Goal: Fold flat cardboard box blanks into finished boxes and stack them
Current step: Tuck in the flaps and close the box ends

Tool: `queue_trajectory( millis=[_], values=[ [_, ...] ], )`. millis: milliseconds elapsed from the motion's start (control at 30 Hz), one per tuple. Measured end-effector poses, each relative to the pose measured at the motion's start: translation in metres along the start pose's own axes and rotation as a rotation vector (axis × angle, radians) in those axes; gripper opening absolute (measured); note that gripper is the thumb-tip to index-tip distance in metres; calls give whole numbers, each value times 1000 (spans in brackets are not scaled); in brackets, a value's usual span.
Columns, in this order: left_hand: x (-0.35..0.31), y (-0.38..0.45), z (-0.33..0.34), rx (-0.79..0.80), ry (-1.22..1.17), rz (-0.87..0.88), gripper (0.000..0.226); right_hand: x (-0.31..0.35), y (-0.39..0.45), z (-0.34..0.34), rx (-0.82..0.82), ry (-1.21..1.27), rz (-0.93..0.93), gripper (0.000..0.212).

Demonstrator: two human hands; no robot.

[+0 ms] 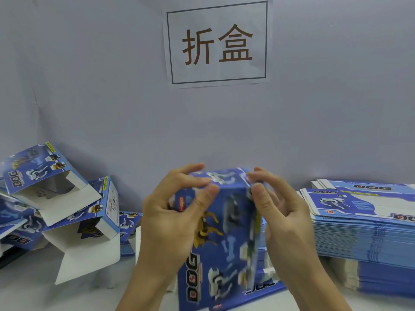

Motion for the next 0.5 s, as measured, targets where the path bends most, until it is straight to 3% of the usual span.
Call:
queue_trajectory(
  millis=[67,100,133,200,233,300,333,367,433,500],
  values=[
    [12,-1,-35,-361,17,-37,18,8,0,-10,-134,-208,-66,20],
    [18,-4,-55,-549,14,-59,20,11,1,-11,-114,-279,-50,23],
    [25,-8,-75,-711,-11,-95,22,8,2,-6,5,-336,59,31],
    [39,-16,-103,-927,-127,-191,25,-8,-22,23,504,-479,453,55],
    [44,-18,-109,-976,-203,-223,25,-16,-45,31,742,-586,620,67],
    [50,-18,-109,-988,-330,-271,23,-25,-70,38,939,-732,747,81],
    [52,-18,-102,-968,-372,-310,22,-25,-72,49,926,-718,740,80],
    [56,-19,-92,-936,-399,-364,22,-27,-67,58,799,-591,747,77],
    [65,-24,-64,-834,-434,-492,21,-28,-46,60,359,-131,739,88],
    [77,-27,-31,-631,-478,-595,25,-26,-18,32,-39,181,540,85]
  ],
)
Point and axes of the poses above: each hand's wrist, its own y-axis towards the middle knuckle, its own z-axis out of the palm, x = y × z, the point moved 9 cm from there along y, towards the middle knuckle, and after that the axes turned 3 degrees about -x, right-handed, at the moved point
